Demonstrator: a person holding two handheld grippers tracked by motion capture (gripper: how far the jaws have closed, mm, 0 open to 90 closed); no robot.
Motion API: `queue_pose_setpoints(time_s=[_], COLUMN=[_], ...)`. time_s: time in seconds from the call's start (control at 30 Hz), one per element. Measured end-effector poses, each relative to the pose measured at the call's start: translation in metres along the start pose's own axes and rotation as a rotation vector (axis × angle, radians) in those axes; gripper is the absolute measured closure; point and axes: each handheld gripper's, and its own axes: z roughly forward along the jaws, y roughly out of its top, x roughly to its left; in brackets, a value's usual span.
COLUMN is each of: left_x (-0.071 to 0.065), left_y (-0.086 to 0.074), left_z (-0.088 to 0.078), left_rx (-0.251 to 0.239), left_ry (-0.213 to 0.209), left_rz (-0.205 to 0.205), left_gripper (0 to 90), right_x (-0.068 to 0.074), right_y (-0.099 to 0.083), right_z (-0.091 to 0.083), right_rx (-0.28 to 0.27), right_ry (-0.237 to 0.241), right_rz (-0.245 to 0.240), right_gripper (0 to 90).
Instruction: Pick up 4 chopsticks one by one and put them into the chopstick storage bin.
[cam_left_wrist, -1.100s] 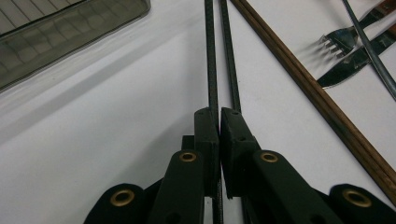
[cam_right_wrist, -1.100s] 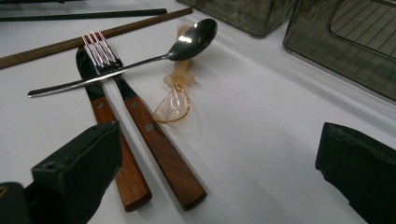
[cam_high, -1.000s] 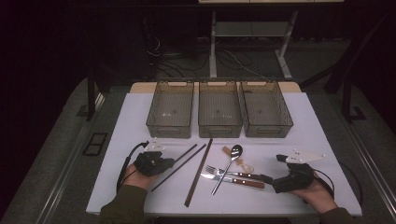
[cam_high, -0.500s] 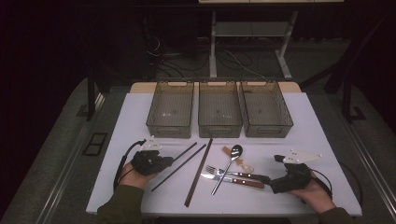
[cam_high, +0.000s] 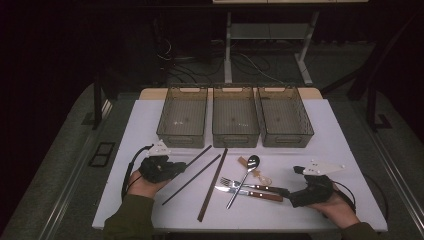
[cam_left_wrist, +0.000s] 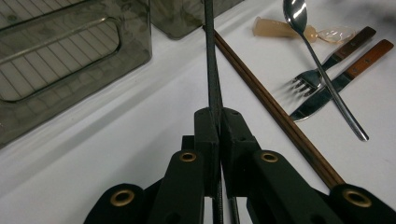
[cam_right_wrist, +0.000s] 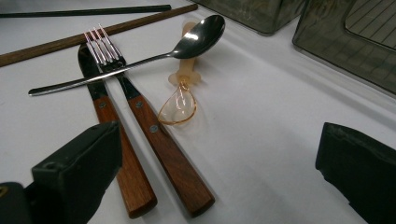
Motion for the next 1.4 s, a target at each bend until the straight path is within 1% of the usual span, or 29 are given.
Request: queue_pose_setpoints(time_s=[0.13,0.2,0.3,0.5,0.53,0.7,0.73,0.8,1.0,1.07,1.17,1.4], left_x=[0.001,0.002,0.004,0.009,0.010,0.015,0.015,0.017,0.022,0.025,0.029,0.040], left_y=[0.005,0.008,0.012,0.015,0.016,0.021,0.021,0.022,0.029,0.032,0.036,0.050], left_z=[0.000,0.000,0.000,0.001,0.000,0.001,0.001,0.001,0.000,0.000,0.002,0.005], left_rx=[-0.012,-0.016,-0.028,-0.034,-0.035,-0.042,-0.044,-0.043,-0.057,-0.062,-0.080,-0.089], left_ry=[0.003,0.002,-0.003,-0.007,-0.008,-0.004,-0.004,-0.004,0.004,0.004,0.008,0.020], left_rz=[-0.002,0.004,-0.001,-0.016,-0.013,-0.017,-0.024,-0.018,-0.021,-0.021,-0.043,-0.051], left_gripper=[85.4,85.4,85.4,85.4,85.4,85.4,85.4,85.4,85.4,85.4,85.4,85.4], right_x=[0.000,0.000,-0.001,-0.002,-0.002,-0.002,-0.002,-0.002,-0.002,-0.002,-0.002,-0.003], right_y=[0.000,0.000,0.000,0.000,0.000,0.000,0.000,0.000,0.000,0.000,0.000,0.000], right_z=[0.000,0.000,0.000,0.000,0.000,-0.001,-0.001,-0.001,-0.002,-0.001,-0.001,-0.002], right_rx=[0.001,-0.001,0.000,-0.002,-0.002,0.000,0.001,0.001,-0.003,-0.003,-0.002,-0.006], right_ry=[-0.001,-0.001,-0.003,-0.006,-0.006,-0.006,-0.006,-0.005,-0.006,-0.006,-0.009,-0.009], right_rz=[0.002,0.002,0.003,0.006,0.006,0.007,0.006,0.007,0.008,0.009,0.010,0.014], right_gripper=[0.8,0.8,0.8,0.8,0.8,0.8,0.8,0.8,0.8,0.8,0.8,0.8])
